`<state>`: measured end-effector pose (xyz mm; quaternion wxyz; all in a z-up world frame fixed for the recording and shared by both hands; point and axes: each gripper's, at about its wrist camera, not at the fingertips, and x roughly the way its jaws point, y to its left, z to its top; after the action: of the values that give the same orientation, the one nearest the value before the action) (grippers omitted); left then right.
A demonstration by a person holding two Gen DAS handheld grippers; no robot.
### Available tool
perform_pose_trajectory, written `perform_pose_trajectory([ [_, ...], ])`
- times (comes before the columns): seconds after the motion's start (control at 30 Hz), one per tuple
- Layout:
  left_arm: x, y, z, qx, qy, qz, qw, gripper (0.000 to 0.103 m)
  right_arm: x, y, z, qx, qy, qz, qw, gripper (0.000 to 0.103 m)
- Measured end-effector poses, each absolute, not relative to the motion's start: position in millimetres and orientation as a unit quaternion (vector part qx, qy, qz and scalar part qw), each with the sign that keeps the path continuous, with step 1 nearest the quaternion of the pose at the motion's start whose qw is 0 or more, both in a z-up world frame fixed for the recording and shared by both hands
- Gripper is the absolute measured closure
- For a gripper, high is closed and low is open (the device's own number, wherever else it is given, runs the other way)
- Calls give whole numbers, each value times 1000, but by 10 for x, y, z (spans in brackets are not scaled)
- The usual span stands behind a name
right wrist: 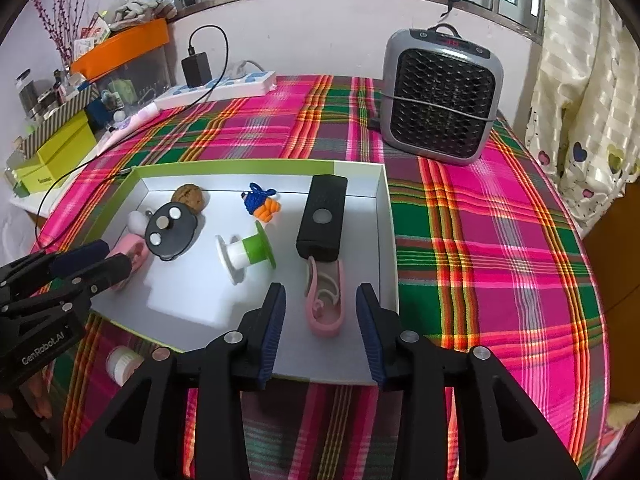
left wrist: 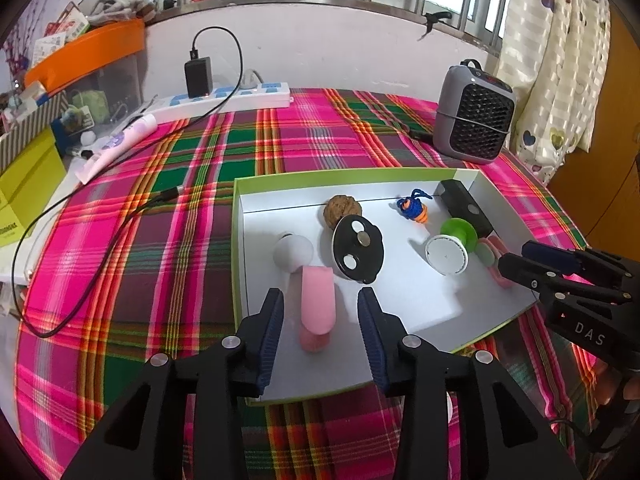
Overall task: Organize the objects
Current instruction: 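Open left tool to release the cylinder while right tool releases the pink clip, then withdraw both tools from the box toward the white roll and walnut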
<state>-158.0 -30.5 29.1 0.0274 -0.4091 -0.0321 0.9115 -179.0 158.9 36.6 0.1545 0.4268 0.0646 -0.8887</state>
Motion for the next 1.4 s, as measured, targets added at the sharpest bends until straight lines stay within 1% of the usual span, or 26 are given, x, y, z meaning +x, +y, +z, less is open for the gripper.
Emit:
perform_pose_trajectory([
  [0.6,-1278,-312,412,-387,-33,921,20,66,-1551,1618,433,408,48,-899,149,64],
  [1.03,-966,-307,496,-360,-33,932,22,66,-1229,1646,495,383,36,-910,154,64],
  [1.4,-727,-293,429,-364,-49,929,53,65,-970,1648,456,377,31,-910,170,64],
])
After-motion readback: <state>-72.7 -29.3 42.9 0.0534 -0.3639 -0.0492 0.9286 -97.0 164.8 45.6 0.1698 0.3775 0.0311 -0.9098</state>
